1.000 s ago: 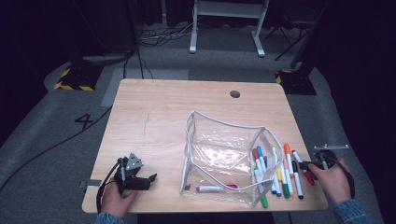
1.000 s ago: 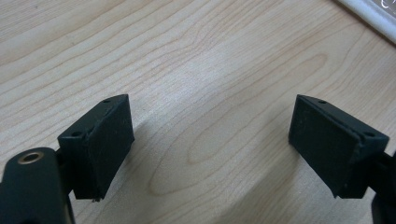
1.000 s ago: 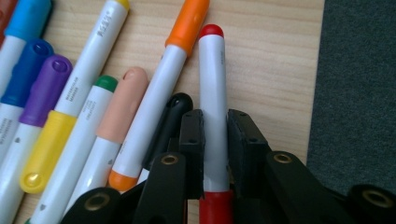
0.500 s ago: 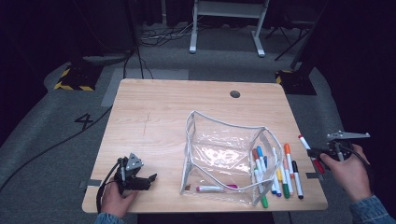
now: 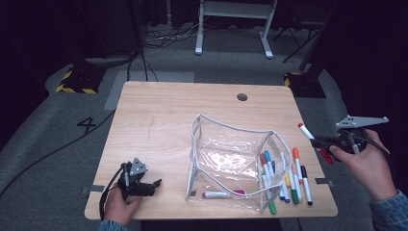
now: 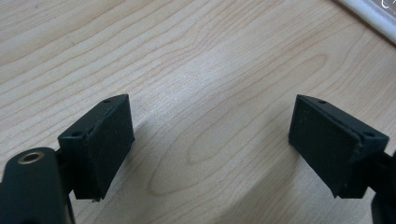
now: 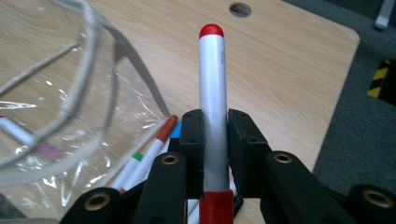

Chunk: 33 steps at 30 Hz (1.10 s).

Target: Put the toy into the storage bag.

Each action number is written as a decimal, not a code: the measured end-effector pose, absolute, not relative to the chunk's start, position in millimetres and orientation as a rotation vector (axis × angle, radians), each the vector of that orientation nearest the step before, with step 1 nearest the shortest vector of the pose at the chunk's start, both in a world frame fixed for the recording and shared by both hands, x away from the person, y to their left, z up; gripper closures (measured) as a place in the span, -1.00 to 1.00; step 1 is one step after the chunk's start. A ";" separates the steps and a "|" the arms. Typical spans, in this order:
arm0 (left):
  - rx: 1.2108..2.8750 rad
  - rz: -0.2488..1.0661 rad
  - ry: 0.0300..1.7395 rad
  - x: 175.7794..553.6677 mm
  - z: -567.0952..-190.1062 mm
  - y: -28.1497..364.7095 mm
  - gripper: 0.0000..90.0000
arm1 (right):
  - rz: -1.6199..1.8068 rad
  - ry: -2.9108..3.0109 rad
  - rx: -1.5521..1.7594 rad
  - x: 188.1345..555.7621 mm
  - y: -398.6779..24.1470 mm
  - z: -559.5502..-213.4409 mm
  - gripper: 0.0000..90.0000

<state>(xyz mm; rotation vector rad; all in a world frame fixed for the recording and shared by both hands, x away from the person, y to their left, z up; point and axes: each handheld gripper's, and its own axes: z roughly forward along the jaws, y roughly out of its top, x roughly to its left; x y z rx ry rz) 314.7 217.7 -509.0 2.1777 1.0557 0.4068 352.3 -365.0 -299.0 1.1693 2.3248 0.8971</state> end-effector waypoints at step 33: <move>2.214 0.383 1.052 317.3 -510.5 214.5 -1.00 | 1.025 2.711 0.628 340.4 -210.9 -261.3 0.71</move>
